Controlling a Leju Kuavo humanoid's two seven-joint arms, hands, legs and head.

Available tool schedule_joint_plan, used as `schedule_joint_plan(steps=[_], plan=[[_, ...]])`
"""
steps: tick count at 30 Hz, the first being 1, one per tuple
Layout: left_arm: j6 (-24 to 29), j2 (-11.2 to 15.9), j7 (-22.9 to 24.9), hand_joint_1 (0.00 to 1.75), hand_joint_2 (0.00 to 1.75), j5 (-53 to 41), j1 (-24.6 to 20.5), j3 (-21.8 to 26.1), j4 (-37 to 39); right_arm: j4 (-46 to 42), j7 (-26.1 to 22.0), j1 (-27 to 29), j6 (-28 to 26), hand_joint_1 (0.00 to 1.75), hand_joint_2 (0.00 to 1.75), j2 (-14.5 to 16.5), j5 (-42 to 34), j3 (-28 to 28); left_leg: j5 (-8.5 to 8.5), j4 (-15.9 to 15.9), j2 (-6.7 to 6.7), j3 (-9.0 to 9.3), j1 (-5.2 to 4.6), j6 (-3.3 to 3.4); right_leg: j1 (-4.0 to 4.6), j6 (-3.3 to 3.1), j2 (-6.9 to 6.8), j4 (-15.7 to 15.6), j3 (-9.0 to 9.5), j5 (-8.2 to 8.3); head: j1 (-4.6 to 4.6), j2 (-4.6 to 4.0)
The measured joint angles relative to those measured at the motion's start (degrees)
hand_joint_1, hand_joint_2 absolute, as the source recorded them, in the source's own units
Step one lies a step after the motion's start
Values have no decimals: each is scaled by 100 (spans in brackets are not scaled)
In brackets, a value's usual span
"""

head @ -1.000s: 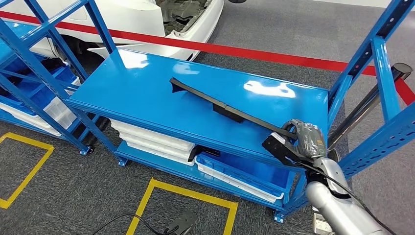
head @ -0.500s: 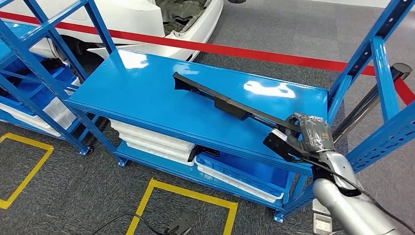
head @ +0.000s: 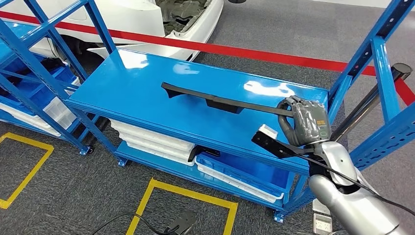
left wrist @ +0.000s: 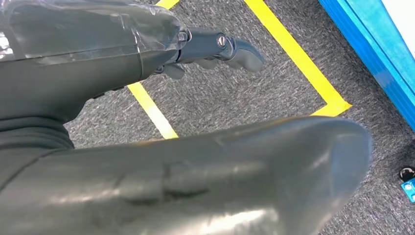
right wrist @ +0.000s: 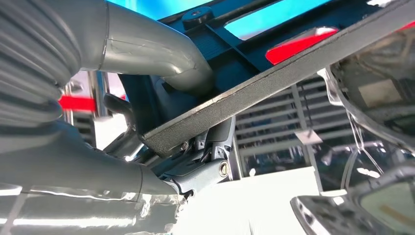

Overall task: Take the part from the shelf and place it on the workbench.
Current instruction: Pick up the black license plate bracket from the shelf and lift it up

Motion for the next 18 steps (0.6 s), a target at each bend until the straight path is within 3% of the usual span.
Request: schedule_joint_plan(steps=[18], plan=[[94,1,26,0,0,-28,-4,0,-2,-830,764,78,-162,175,175,-21,1815,31,0,0,0,2,0,0,1,0,1,-2,-1,0,0,0]])
